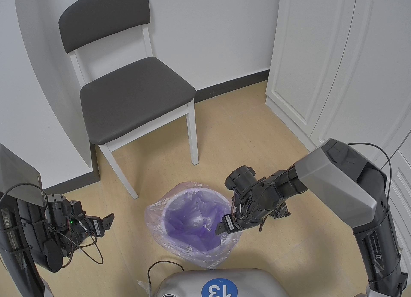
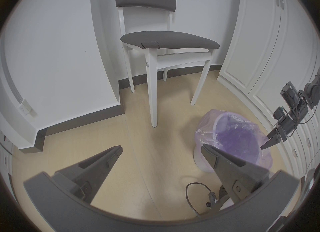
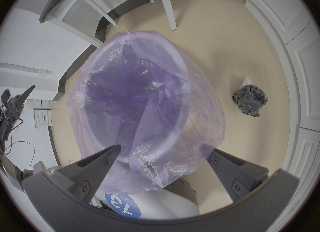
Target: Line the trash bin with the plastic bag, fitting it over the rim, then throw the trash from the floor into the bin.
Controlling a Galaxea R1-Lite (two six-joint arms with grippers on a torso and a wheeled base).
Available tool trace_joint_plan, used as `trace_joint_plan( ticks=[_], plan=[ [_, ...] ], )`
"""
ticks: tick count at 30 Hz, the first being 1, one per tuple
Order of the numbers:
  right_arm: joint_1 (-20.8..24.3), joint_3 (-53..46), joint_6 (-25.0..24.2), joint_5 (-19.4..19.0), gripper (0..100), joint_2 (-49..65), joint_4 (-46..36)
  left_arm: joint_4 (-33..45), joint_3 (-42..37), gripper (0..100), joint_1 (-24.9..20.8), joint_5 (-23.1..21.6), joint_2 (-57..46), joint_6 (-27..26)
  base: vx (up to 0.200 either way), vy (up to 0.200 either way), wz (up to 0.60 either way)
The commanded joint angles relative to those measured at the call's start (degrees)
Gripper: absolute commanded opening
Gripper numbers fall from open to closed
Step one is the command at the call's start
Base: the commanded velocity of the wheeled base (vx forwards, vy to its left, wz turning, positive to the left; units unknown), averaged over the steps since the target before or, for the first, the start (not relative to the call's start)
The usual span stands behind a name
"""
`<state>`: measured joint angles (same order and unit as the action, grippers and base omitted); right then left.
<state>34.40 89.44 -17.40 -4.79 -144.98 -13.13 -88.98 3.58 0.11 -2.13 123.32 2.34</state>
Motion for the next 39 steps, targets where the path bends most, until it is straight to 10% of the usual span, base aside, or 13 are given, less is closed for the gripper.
trace_joint_plan(
  ticks=[1,28,29,39],
  plan=[
    [-0.1,-0.5,-0.4,0.0,100,1.2,-0.2,-1.0,0.1,100,0.2,-0.1,0.2,0.0,0.0,0.0,0.0],
    [-0.8,1.6,-2.7,-4.4,100,-1.4,-0.2,-1.0,-0.5,100,0.7,-0.2,-0.1,-0.1,0.0,0.0,0.0],
    [-0.8,1.4,-2.7,-4.4,0,-1.4,-0.1,-1.0,-0.5,100,0.7,-0.2,-0.1,-0.1,0.0,0.0,0.0],
    [-2.4,1.4,-0.9,-3.8,0,-1.2,-0.6,-1.0,-0.9,100,0.8,-0.1,-0.6,-0.1,0.0,0.0,0.0]
  ],
)
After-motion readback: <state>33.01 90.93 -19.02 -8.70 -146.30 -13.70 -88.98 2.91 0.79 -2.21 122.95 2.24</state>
